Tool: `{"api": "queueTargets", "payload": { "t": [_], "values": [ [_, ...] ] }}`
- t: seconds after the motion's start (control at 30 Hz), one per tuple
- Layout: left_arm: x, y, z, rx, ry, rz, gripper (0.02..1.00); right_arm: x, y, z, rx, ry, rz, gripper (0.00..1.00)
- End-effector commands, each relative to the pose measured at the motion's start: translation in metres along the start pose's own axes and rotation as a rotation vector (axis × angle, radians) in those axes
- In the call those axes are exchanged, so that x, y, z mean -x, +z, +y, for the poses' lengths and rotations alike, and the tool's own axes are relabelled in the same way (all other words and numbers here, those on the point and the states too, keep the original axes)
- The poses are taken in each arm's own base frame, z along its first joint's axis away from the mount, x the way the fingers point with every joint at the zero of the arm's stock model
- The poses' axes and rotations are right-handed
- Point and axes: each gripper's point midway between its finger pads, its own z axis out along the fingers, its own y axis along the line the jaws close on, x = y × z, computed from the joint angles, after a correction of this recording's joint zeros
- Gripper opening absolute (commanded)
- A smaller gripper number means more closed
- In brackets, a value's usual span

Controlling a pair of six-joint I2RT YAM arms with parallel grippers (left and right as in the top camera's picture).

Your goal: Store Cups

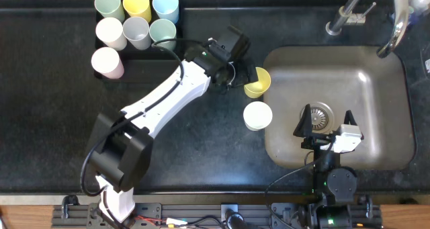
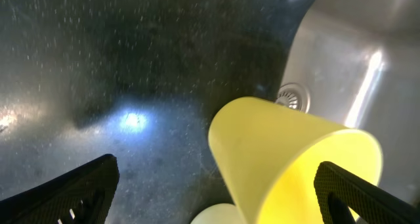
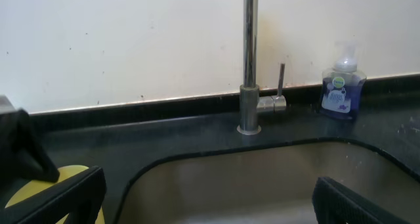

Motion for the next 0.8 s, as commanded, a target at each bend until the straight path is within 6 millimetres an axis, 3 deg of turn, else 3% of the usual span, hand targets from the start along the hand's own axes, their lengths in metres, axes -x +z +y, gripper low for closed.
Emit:
{"api": "queueTargets", "payload": {
  "t": [0.03,0.1,0.17,0.27,0.3,0.33,0.4,0.43,0.63,0.8],
  "values": [
    [-0.008,0.003,0.000,0.006,-0.013,0.035,0.976,-0.003,0.000,-0.001,-0.001,-0.003,-0.001,0.998],
    [-0.009,0.003,0.001,0.012,-0.015,0.038,0.958,-0.003,0.000,-0.001,-0.001,-0.003,-0.001,0.998],
    [-0.009,0.004,0.002,0.014,-0.015,0.039,0.831,-0.003,0.000,-0.001,-0.001,-0.003,-0.001,0.998],
    [-0.011,0.008,0.004,0.024,-0.038,0.047,0.796,-0.003,0.000,-0.001,-0.001,-0.003,-0.001,0.996],
    [-0.011,0.010,0.006,0.028,-0.045,0.051,0.735,-0.003,0.000,-0.001,-0.001,-0.003,-0.001,0.998],
    [-0.012,0.012,0.007,0.033,-0.056,0.053,0.625,-0.003,0.000,-0.001,-0.001,-0.003,-0.001,0.998],
    [-0.013,0.017,0.008,0.040,-0.060,0.059,0.086,-0.003,0.000,-0.001,-0.001,-0.003,-0.001,0.996],
    [-0.013,0.018,0.008,0.041,-0.060,0.060,0.036,-0.003,0.000,-0.001,-0.001,-0.003,-0.001,0.998],
    [0.004,0.008,0.008,0.040,-0.064,-0.006,0.036,-0.003,0.000,-0.001,-0.001,-0.003,-0.001,0.998],
    [0.036,-0.045,0.011,0.035,-0.101,-0.115,0.036,-0.003,0.000,-0.001,-0.001,-0.003,-0.001,0.998]
  ]
}}
